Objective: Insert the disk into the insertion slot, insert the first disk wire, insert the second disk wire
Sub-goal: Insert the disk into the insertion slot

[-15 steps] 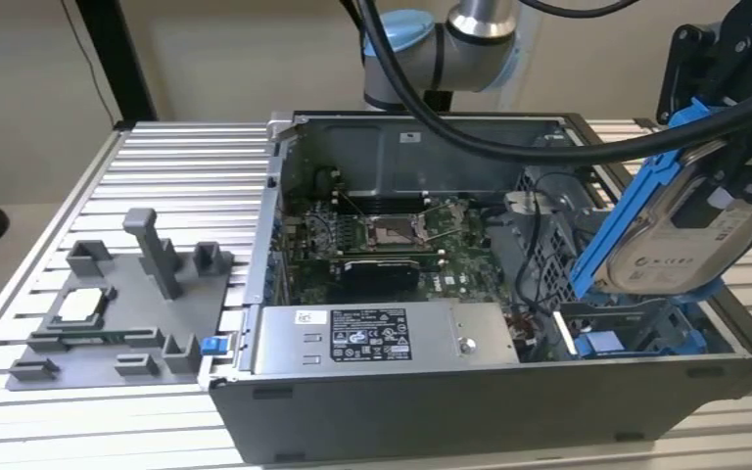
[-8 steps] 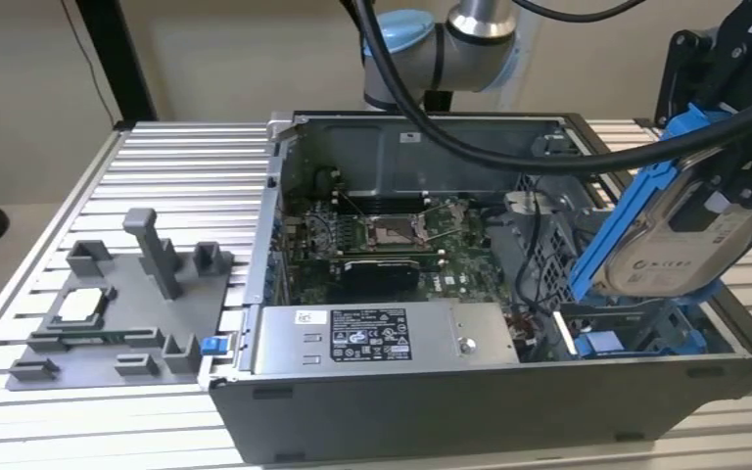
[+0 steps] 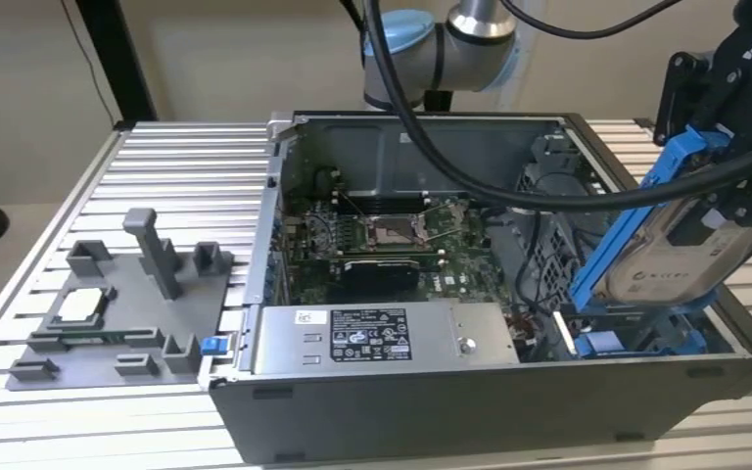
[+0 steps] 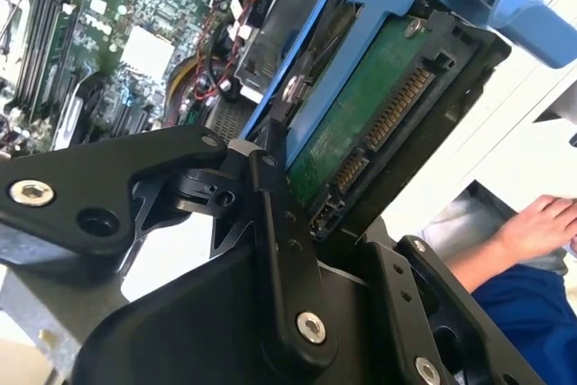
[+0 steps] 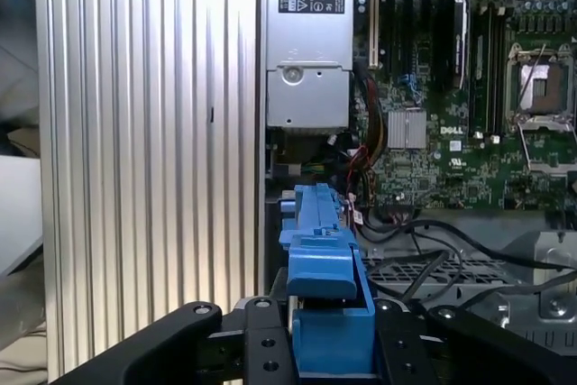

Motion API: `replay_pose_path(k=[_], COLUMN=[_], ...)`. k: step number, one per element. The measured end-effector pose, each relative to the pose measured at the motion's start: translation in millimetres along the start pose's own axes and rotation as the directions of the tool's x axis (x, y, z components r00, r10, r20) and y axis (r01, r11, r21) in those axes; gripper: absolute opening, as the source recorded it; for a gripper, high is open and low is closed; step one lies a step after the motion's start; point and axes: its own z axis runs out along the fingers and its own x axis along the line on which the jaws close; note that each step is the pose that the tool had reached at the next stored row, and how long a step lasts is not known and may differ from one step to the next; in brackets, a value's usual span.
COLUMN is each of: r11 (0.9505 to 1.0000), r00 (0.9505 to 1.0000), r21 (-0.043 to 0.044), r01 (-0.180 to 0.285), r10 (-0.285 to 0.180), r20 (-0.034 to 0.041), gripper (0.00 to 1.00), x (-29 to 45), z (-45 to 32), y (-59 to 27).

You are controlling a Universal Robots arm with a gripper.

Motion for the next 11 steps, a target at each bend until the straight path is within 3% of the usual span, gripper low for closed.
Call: replay_pose_path(k=[4, 11], r11=[1.0000, 1.0000], r00=[1.0000, 0.9999], r21=[-0.0002, 0.0036], r01=[-0.007, -0.007], r10=[0.007, 0.007], r20=[0.0061, 0.0083], gripper=[0.00, 0.00], x=[-0.1, -0.3], z=[5.1, 10.9], y=[-4.0, -5.0])
